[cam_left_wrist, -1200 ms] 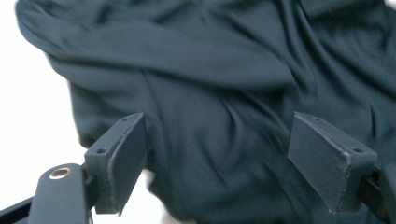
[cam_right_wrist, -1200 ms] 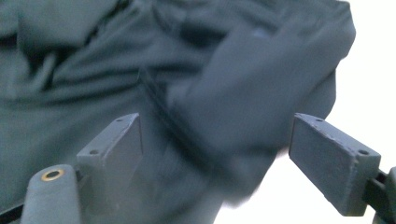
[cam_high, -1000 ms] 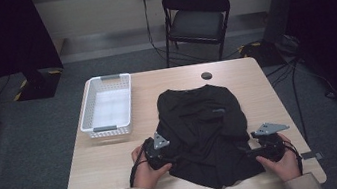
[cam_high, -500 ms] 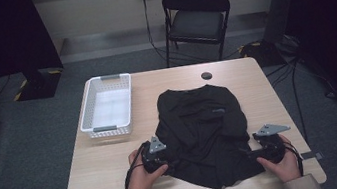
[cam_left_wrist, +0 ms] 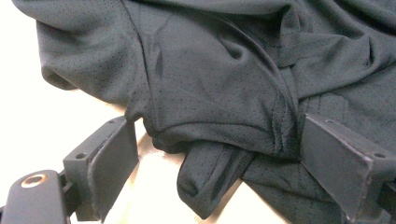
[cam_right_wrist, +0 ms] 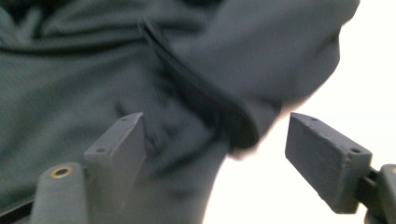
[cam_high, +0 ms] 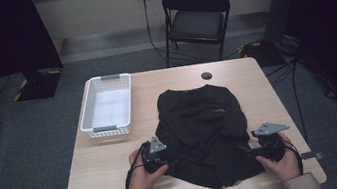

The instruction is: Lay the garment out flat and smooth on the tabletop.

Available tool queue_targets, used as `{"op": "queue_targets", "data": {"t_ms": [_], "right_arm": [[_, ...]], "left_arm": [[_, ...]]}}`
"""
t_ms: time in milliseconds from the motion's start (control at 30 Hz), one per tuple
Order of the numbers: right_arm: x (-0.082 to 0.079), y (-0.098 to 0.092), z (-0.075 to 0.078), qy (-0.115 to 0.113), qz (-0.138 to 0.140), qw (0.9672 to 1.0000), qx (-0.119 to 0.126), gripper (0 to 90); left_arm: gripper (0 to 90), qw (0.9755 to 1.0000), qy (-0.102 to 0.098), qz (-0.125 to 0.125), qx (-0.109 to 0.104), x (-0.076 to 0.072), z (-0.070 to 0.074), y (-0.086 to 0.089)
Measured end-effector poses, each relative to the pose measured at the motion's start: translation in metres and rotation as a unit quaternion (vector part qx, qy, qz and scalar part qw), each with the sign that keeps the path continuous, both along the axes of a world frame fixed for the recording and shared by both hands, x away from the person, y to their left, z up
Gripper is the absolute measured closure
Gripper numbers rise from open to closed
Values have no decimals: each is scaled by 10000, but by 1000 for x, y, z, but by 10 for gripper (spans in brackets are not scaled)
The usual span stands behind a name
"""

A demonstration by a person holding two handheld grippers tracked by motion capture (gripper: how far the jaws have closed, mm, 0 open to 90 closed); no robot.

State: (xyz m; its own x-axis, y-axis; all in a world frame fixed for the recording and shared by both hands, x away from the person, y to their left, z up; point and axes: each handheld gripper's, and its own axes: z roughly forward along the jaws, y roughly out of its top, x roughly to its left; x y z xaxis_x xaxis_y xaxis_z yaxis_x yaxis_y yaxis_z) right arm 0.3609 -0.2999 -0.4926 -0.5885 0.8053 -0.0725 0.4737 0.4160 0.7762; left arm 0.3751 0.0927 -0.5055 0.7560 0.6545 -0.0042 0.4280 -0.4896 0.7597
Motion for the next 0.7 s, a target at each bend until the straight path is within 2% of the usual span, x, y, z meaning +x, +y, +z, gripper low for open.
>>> {"op": "queue_targets", "data": {"t_ms": [67, 133, 167, 267, 300, 333, 367, 500, 533, 567, 600, 633, 700], "right_arm": [[2, 10, 14, -180, 149, 9997, -38, 278], [4, 19, 21, -299, 237, 9993, -64, 337], [4, 19, 21, -299, 237, 9993, -64, 337], [10, 39, 26, -443, 566, 9969, -331, 552], [10, 39, 26, -443, 566, 9969, -331, 552], [14, 47, 25, -471, 583, 9961, -466, 603], [17, 50, 25, -465, 611, 9958, -492, 623], [25, 58, 23, -410, 632, 9956, -558, 608], [28, 61, 22, -388, 633, 9954, -613, 604], [33, 67, 18, -262, 660, 9942, -813, 631], [35, 70, 15, -233, 658, 9933, -924, 630], [35, 70, 15, -233, 658, 9933, -924, 630], [39, 75, 10, -121, 684, 9925, -1010, 721]], "left_arm": [[120, 10000, 2, 0, -3, 0, 0, 0], [120, 10000, 2, -2, -1, 0, 0, 0], [120, 10000, 2, -2, -1, 0, 0, 0], [120, 10000, 4, -4, -4, 0, 0, 0], [120, 10000, 4, -4, -4, 0, 0, 0], [120, 10000, 6, -6, -8, 0, 0, 0], [120, 10000, 7, -6, -16, 0, 0, 0], [120, 10000, 9, -6, -20, 0, 0, 0], [120, 10000, 6, 0, -20, 0, 0, 0], [120, 10000, 1, 3, -4, 0, 0, 0], [120, 10000, 3, 3, -8, 0, 0, 0], [120, 10000, 3, 3, -8, 0, 0, 0], [120, 10000, 2, 9, -8, 0, 0, 0]]}}
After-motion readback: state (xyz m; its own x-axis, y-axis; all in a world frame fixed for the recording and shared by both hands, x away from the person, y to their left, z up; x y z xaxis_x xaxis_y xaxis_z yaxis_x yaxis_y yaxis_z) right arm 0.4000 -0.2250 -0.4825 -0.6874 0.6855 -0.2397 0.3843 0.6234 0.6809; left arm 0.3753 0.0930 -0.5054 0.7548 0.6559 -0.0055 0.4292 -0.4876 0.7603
